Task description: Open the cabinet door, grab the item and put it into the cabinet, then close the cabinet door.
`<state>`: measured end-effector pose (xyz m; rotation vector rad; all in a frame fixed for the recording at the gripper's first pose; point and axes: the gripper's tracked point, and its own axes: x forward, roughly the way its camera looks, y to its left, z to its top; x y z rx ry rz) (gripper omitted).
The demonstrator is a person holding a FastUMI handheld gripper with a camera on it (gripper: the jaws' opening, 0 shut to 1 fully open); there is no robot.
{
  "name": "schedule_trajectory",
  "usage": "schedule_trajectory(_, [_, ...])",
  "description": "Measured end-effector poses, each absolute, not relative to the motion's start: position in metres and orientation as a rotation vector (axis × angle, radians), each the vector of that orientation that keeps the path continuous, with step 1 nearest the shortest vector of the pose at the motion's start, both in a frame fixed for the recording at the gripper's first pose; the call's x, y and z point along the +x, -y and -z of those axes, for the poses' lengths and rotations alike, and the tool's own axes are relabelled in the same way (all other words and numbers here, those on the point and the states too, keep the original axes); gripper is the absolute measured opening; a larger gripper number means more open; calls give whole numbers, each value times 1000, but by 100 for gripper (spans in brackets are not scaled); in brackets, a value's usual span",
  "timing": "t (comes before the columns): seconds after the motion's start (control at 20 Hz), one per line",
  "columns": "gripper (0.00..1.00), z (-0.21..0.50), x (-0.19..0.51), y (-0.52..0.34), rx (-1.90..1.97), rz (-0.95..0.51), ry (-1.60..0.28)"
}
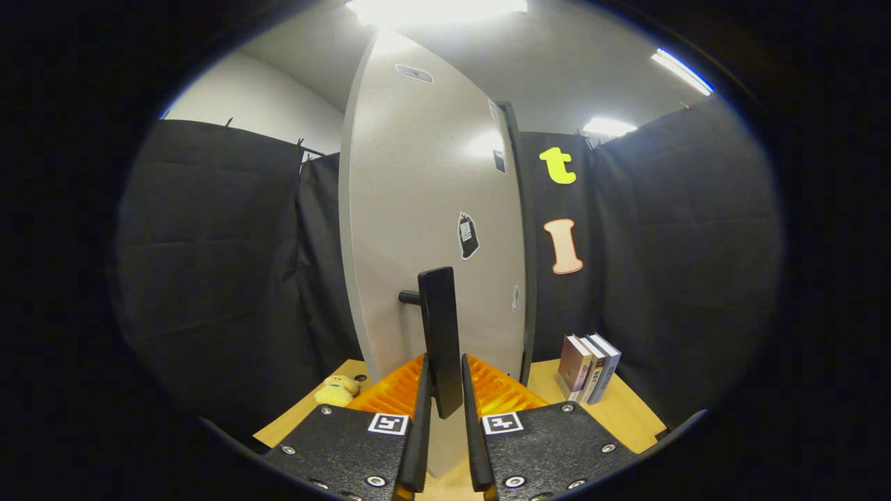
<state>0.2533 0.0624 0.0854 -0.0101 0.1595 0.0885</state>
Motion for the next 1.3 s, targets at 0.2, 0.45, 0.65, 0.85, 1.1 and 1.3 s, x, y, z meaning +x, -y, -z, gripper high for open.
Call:
schedule_trajectory(0.2, [24,-88,250,-47,-33,-47,-156])
schedule_trajectory(0.45, [24,-86,248,-28,-32,12,-158])
schedule_trajectory(0.65, [24,-86,244,-18,-16,52,-164])
schedule_trajectory(0.85, [15,-90,241,13,-42,142,-136])
schedule_trajectory(1.1, [15,-109,214,51,-92,255,-67])
schedule_trajectory(1.3, [17,-118,197,31,-69,224,-5])
